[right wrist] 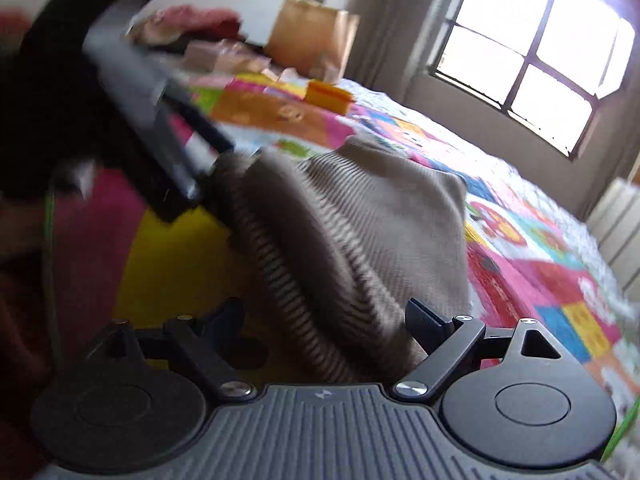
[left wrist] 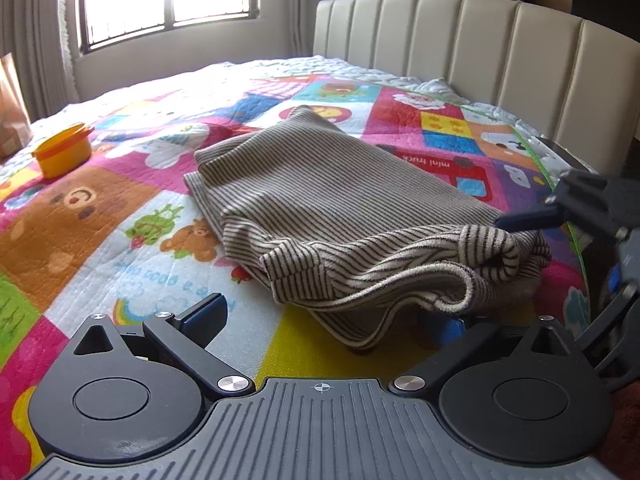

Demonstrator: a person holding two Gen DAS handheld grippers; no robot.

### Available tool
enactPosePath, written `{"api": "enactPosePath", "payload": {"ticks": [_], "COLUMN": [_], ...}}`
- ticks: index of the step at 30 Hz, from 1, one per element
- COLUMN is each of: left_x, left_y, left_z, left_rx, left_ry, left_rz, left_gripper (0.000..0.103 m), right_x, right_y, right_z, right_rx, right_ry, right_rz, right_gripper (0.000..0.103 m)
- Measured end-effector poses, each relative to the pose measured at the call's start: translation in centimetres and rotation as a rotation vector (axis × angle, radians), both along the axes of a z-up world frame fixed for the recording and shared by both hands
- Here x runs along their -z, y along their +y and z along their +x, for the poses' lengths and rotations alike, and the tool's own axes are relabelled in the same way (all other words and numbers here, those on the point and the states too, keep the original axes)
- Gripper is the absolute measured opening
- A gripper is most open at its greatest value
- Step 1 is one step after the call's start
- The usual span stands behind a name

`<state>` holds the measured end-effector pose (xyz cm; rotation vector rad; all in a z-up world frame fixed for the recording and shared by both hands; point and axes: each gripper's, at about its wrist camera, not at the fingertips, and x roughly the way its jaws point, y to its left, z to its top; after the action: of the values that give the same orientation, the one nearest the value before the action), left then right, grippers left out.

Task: Fold clothes

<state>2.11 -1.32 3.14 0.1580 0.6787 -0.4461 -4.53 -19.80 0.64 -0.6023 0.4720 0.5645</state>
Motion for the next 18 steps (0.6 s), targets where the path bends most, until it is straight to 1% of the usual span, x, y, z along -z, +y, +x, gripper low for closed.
{"api": "enactPosePath", "payload": {"ticks": [2, 3, 4, 5, 6, 7, 9, 13, 14, 17, 18], "left_x": [-0.1, -0.1, -0.2, -0.1, -0.1, -0.2, -0.5, -1.0, -1.1, -1.5, -1.9], "left_y": [0.1, 0.1, 0.1, 0.1, 0.1, 0.4, 1.0, 2.2, 2.5, 3.4, 4.3], "left_z": [0.1, 0.1, 0.2, 0.2, 0.3, 0.2, 0.2, 0.1, 0.1, 0.0, 0.1], "left_rx": [0.0, 0.0, 0.0, 0.0, 0.0, 0.003, 0.011, 0.026, 0.03, 0.042, 0.034], "left_ry": [0.0, 0.0, 0.0, 0.002, 0.004, 0.006, 0.011, 0.021, 0.024, 0.032, 0.041], "left_rz": [-0.003, -0.005, -0.007, -0.01, -0.014, -0.023, -0.045, -0.089, -0.1, -0.134, -0.176], "left_gripper": [0.103, 0.103, 0.103, 0.103, 0.103, 0.103, 0.103, 0.103, 0.103, 0.103, 0.103], "right_x": [0.6, 0.6, 0.5, 0.3, 0.1, -0.1, -0.6, -1.2, -1.2, -0.9, -0.7], "right_y": [0.9, 1.0, 1.0, 1.1, 1.0, 0.8, 0.4, -0.5, -0.7, -0.8, -0.7], "right_z": [-0.2, -0.2, -0.1, 0.0, 0.2, 0.4, 0.8, 1.7, 1.9, 2.1, 2.0], "right_rx": [-0.02, -0.019, -0.011, -0.003, 0.009, 0.025, 0.045, 0.082, 0.085, 0.078, 0.071], "right_ry": [-0.044, -0.055, -0.059, -0.063, -0.066, -0.068, -0.04, 0.051, 0.06, 0.06, 0.054], "right_rz": [-0.054, -0.061, -0.057, -0.052, -0.045, -0.035, 0.006, 0.108, 0.119, 0.112, 0.098], "right_gripper": [0.089, 0.087, 0.083, 0.073, 0.06, 0.053, 0.048, 0.046, 0.046, 0.046, 0.046]}}
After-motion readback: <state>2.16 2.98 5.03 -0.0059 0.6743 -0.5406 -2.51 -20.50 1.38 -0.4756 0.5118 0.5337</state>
